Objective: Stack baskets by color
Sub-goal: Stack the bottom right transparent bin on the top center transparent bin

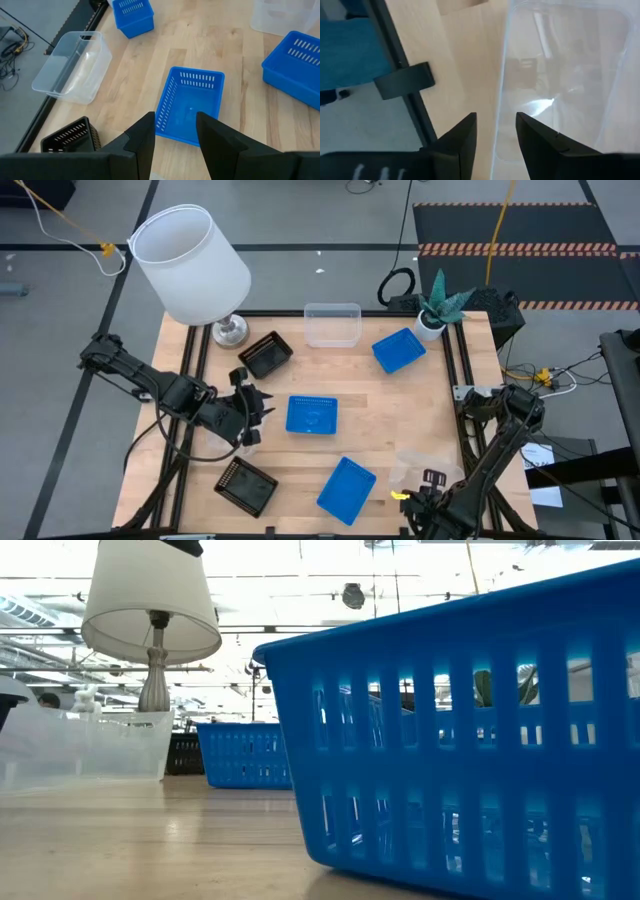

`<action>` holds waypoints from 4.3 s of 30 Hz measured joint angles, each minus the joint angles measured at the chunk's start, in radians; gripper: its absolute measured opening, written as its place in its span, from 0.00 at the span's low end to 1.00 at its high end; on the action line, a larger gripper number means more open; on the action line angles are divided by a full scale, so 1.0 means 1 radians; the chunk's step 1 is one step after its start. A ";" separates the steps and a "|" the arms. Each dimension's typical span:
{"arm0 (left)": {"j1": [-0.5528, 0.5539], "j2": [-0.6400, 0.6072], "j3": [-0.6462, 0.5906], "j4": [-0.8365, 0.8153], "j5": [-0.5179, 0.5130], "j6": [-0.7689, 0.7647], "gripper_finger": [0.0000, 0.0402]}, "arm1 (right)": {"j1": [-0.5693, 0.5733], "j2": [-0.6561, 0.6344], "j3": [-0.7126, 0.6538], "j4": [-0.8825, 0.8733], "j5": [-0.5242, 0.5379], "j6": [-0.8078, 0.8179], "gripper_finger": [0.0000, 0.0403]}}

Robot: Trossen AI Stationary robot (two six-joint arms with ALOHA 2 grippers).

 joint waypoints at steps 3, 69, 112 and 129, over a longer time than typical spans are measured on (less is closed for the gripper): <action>0.000 0.000 0.000 0.000 0.000 -0.003 0.36 | 0.002 0.000 -0.017 0.004 0.000 0.010 0.31; -0.015 0.000 0.000 -0.001 0.001 -0.047 0.36 | -0.479 -0.118 0.377 -0.449 0.343 -0.936 0.00; -0.018 0.000 0.000 -0.026 0.000 0.003 0.36 | -1.441 0.107 0.377 0.205 -0.004 -1.740 0.01; -0.018 0.000 -0.026 -0.009 0.000 -0.007 0.36 | -1.424 0.160 0.324 0.255 0.028 -1.773 0.01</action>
